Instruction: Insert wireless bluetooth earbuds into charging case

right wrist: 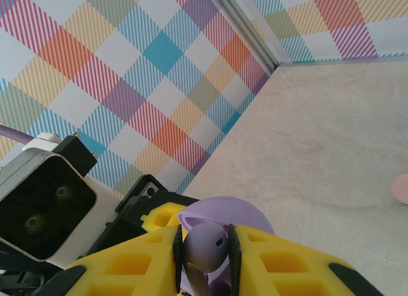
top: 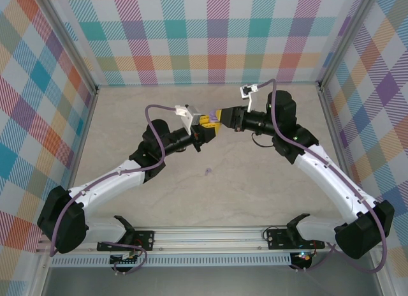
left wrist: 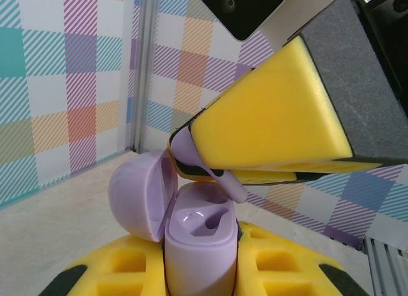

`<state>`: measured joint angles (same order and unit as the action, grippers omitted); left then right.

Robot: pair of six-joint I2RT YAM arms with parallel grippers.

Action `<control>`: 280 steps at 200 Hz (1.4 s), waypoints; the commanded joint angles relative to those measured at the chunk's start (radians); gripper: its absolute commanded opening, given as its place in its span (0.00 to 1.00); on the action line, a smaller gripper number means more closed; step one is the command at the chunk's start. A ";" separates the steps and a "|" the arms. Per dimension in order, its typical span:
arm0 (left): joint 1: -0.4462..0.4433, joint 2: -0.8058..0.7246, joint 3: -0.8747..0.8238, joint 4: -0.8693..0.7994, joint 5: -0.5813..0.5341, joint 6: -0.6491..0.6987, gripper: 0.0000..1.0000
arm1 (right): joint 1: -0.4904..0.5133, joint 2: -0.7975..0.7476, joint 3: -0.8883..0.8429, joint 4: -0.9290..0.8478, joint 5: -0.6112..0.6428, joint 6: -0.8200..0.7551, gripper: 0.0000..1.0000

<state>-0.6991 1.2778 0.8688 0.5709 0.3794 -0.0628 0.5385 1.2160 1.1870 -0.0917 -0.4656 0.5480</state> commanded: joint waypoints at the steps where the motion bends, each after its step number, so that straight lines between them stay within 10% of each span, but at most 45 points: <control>1: -0.015 -0.018 0.040 0.013 -0.001 -0.010 0.12 | 0.008 -0.003 0.034 -0.001 -0.012 -0.023 0.27; 112: -0.016 0.033 0.078 -0.094 -0.054 -0.059 0.13 | 0.009 -0.008 0.065 -0.003 0.060 -0.034 0.26; 188: -0.012 -0.028 0.074 -0.325 -0.176 -0.038 0.12 | -0.045 0.056 0.082 -0.445 0.430 -0.032 0.24; 280: -0.013 -0.086 0.062 -0.410 -0.201 -0.035 0.12 | -0.082 0.318 -0.158 -0.310 0.510 0.094 0.24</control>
<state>-0.6991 1.2087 0.9302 0.1780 0.1883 -0.1074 0.4580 1.4837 1.0538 -0.4576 0.0006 0.5911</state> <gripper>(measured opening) 0.220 0.240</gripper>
